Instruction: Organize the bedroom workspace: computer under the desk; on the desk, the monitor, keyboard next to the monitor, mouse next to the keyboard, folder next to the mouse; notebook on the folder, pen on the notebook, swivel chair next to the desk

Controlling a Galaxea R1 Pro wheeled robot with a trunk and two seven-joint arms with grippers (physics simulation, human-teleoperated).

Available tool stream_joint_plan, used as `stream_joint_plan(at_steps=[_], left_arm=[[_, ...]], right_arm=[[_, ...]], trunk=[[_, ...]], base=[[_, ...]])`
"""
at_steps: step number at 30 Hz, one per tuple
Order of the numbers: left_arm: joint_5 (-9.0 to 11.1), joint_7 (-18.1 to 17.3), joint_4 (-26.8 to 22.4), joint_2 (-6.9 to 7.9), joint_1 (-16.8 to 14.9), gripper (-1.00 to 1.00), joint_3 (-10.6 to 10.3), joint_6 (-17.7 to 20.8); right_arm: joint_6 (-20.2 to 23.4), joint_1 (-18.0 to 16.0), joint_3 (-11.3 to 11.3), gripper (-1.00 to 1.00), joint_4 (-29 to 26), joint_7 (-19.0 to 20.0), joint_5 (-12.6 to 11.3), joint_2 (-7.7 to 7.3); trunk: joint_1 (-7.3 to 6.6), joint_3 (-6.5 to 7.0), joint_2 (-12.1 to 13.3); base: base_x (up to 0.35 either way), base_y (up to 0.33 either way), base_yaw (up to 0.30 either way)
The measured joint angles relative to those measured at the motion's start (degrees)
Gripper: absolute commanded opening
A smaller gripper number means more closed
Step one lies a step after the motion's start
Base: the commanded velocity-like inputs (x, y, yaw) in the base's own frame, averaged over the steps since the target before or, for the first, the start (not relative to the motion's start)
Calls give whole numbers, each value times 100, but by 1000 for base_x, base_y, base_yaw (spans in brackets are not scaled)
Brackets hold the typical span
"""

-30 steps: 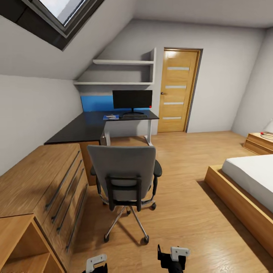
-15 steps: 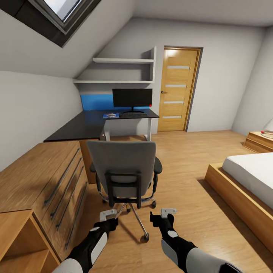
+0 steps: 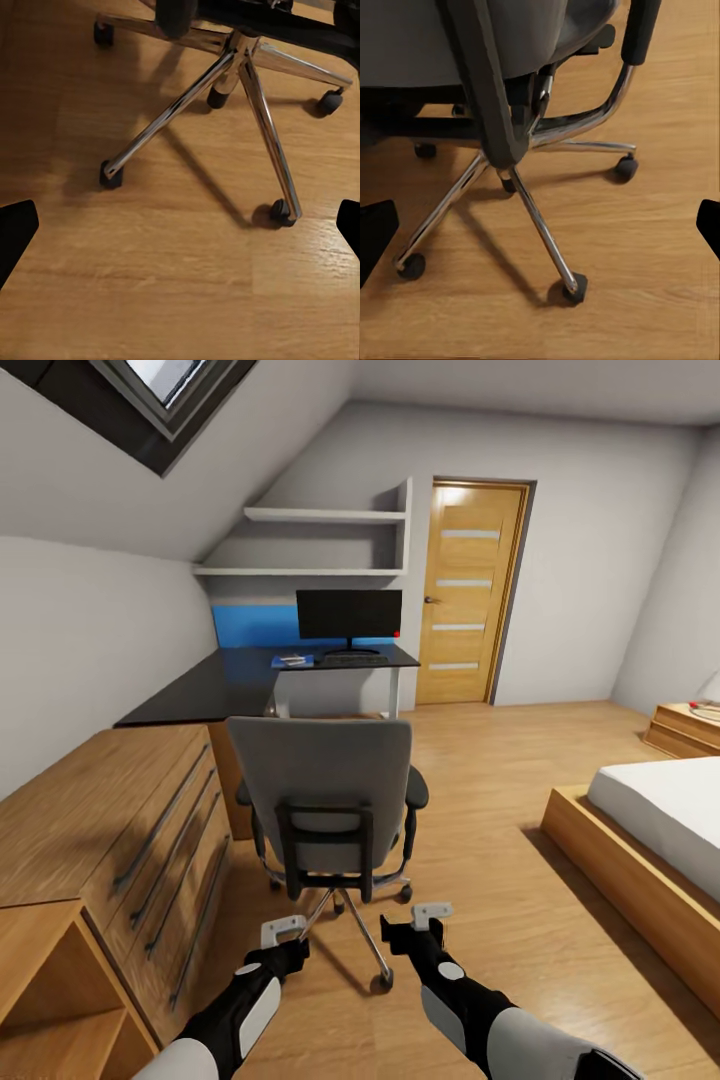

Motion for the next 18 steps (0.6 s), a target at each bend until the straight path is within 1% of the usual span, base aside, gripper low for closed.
stream_joint_plan(at_steps=[3, 6, 9, 13, 18], left_arm=[[-8, 0, 0, 11, 0, 100, -5, -5], [-12, 0, -2, 13, 0, 100, -9, -6], [-23, -1, -10, 8, 0, 100, -13, -5], [-28, 0, -19, 5, -1, 100, -14, -11], [-26, 0, -30, 13, 0, 100, -14, -45]], right_arm=[[14, 0, 0, 100, 0, 317, 2, 2], [12, 1, -1, 100, -3, 447, 23, 1], [4, 1, 4, 100, -12, 638, 108, -1], [-3, 1, 11, 100, -24, 762, 208, -2], [-26, 1, 13, 100, -27, 803, 244, -2]], trunk=[[66, -54, -120], [132, -108, -241], [198, -162, -361], [286, -233, -521], [395, -323, -722]], base=[[0, 0, 0], [0, 0, 0], [0, 0, 0], [0, 0, 0], [0, 0, 0]])
